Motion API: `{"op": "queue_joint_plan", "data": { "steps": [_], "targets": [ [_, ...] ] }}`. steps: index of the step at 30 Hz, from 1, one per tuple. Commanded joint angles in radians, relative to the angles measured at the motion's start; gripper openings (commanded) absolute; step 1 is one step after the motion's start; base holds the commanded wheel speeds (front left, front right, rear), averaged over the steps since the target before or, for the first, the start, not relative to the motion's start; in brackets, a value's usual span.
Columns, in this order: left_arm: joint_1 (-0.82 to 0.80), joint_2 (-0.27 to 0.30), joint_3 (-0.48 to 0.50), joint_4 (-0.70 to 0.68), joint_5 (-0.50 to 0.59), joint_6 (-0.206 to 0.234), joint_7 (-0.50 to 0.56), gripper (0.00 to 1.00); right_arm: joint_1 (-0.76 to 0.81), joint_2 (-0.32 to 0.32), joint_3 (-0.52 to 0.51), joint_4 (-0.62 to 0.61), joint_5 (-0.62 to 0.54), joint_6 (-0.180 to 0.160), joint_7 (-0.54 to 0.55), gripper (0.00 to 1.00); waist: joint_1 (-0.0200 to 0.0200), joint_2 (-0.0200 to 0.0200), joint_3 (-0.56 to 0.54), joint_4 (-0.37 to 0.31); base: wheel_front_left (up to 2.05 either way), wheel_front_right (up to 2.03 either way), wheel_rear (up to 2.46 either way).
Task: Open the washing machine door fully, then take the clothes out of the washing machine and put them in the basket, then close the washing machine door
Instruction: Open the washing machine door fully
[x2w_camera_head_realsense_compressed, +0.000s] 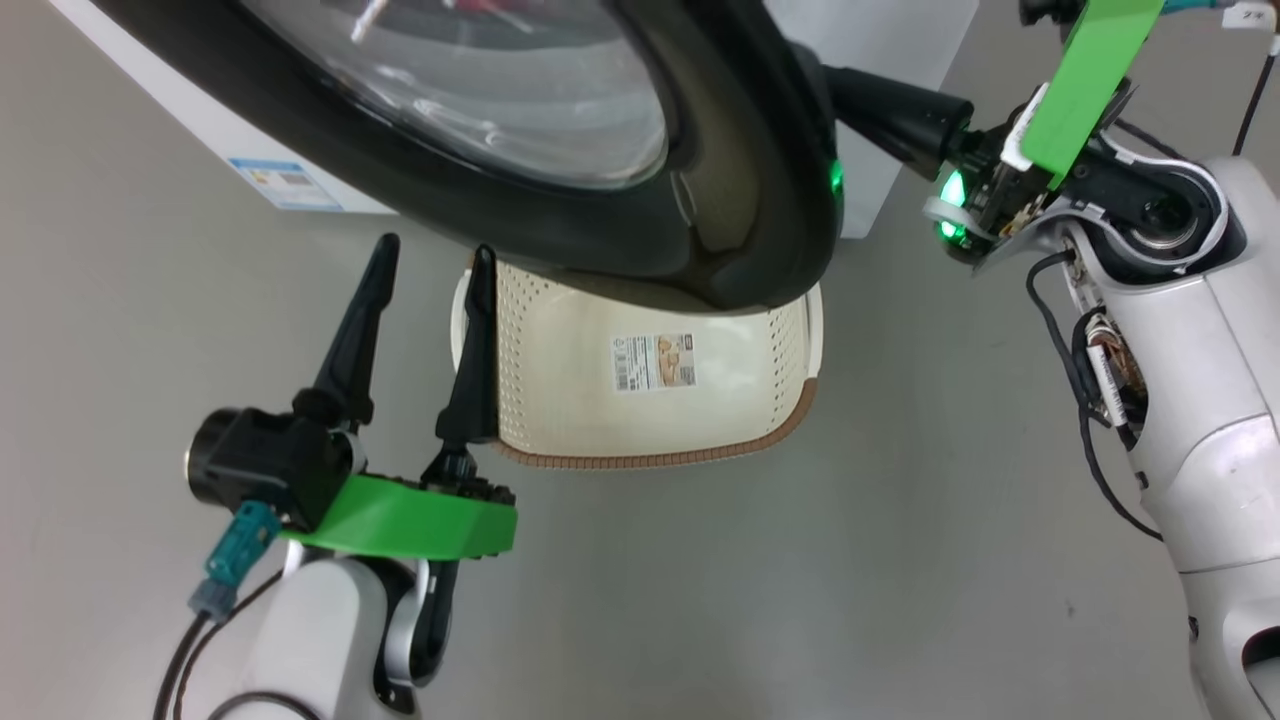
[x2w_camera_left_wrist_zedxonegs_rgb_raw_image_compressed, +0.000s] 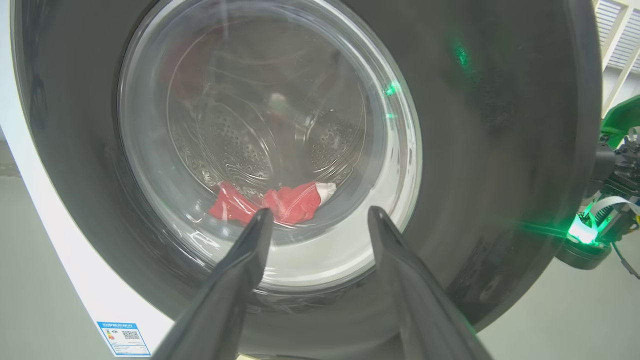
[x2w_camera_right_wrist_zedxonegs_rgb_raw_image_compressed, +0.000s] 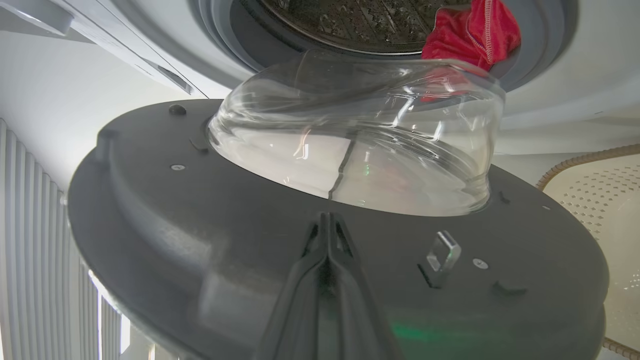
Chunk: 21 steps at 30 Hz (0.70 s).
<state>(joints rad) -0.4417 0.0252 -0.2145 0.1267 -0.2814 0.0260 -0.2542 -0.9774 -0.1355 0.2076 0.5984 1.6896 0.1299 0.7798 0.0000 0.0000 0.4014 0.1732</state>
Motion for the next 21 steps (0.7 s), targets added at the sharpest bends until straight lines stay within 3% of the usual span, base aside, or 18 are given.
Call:
{"op": "queue_joint_plan", "data": {
  "steps": [1,6,7,9,10,11,12,21],
  "targets": [
    [0.022,0.025,0.033,-0.02,0.002,-0.002,-0.008,1.0,0.014,0.026,0.009,-0.024,-0.005,0.001,0.004,0.0,0.0,0.0,-0.025,-0.006,0.0,0.0,0.0],
    [0.033,0.025,0.038,-0.018,0.004,-0.004,-0.008,1.0,0.021,0.035,0.011,-0.011,-0.032,0.001,-0.033,0.0,0.0,0.0,-0.036,-0.013,0.0,0.0,0.0],
    [0.035,0.025,0.039,-0.02,0.005,-0.004,-0.008,1.0,0.022,0.037,0.007,-0.01,-0.051,0.001,-0.068,0.32,0.0,0.0,-0.034,-0.017,0.0,0.0,0.0],
    [0.034,0.025,0.04,-0.022,0.006,-0.004,-0.008,1.0,0.025,0.038,0.006,-0.014,-0.071,0.001,-0.099,0.58,0.0,0.0,-0.029,-0.021,0.0,0.0,0.0],
    [0.033,0.025,0.04,-0.023,0.006,-0.004,-0.008,1.0,0.027,0.038,0.004,-0.019,-0.083,0.001,-0.12,0.9,0.0,0.0,-0.027,-0.023,0.0,0.0,0.0],
    [0.033,0.025,0.04,-0.023,0.006,-0.004,-0.008,1.0,0.027,0.038,0.004,-0.019,-0.083,0.001,-0.12,0.9,0.0,0.0,-0.027,-0.023,0.0,0.0,0.0],
    [0.032,0.025,0.041,-0.023,0.006,-0.005,-0.008,1.0,0.029,0.037,0.001,-0.028,-0.098,0.001,-0.145,1.0,0.0,0.0,-0.025,-0.026,0.0,0.0,0.0],
    [0.018,0.025,0.053,-0.019,0.01,-0.007,-0.008,1.0,0.095,-0.022,0.069,-0.111,-0.364,0.001,-0.498,1.0,0.0,0.0,-0.018,-0.051,0.0,0.0,0.0]
  ]
}}
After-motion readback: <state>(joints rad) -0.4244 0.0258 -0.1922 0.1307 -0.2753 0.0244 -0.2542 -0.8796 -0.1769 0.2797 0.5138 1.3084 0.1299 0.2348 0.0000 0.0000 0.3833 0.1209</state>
